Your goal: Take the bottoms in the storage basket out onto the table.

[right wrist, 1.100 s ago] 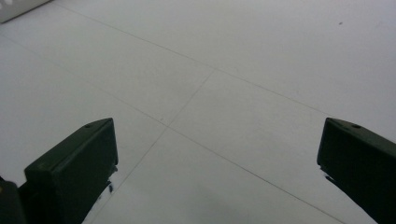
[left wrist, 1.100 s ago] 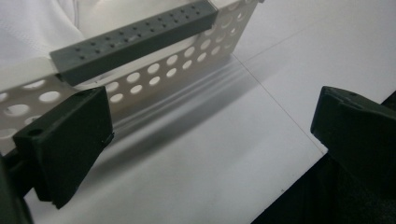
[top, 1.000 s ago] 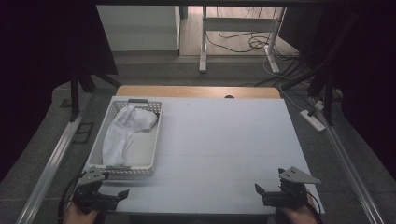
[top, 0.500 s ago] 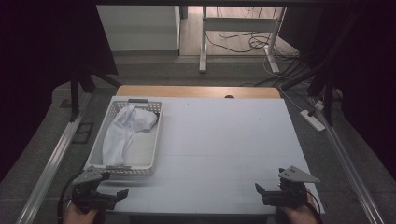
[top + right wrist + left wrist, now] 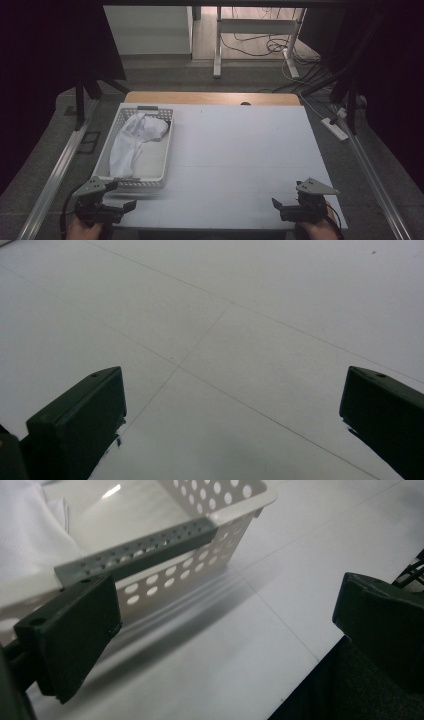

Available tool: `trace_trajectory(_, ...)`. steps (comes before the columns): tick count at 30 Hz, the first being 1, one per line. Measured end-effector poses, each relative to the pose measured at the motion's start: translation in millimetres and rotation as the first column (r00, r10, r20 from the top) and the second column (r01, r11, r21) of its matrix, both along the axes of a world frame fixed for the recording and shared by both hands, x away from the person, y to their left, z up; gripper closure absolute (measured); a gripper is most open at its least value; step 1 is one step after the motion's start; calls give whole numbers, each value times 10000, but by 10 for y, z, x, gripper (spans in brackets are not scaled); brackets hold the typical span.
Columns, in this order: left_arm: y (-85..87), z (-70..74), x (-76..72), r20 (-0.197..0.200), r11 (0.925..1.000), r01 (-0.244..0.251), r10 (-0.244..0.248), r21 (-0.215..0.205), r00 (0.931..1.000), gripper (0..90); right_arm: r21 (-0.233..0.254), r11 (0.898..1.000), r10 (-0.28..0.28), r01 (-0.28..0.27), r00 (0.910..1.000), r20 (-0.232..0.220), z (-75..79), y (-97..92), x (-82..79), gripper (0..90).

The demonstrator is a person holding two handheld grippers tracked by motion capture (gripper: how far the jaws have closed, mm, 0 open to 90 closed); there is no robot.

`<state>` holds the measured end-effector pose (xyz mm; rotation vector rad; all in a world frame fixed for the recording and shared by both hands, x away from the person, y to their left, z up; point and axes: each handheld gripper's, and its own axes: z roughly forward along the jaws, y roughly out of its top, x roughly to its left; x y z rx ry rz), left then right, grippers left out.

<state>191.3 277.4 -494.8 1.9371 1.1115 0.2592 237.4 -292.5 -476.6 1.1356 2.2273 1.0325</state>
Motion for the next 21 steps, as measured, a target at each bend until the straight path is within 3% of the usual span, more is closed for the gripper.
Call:
trace_trajectory(13,2,25,39,117,9996,234,-232,-156,9997,0,-33,10000,26,-26,10000,-66,-1,1,3,0)
trace_trajectory(16,-17,30,61,-86,9982,553,-555,-250,9984,0,-61,10000,52,-52,10000,-74,-3,2,5,0)
trace_trajectory(21,-65,52,73,21,9967,799,-798,-114,9968,0,-67,10000,62,-63,9999,-100,-5,5,8,0)
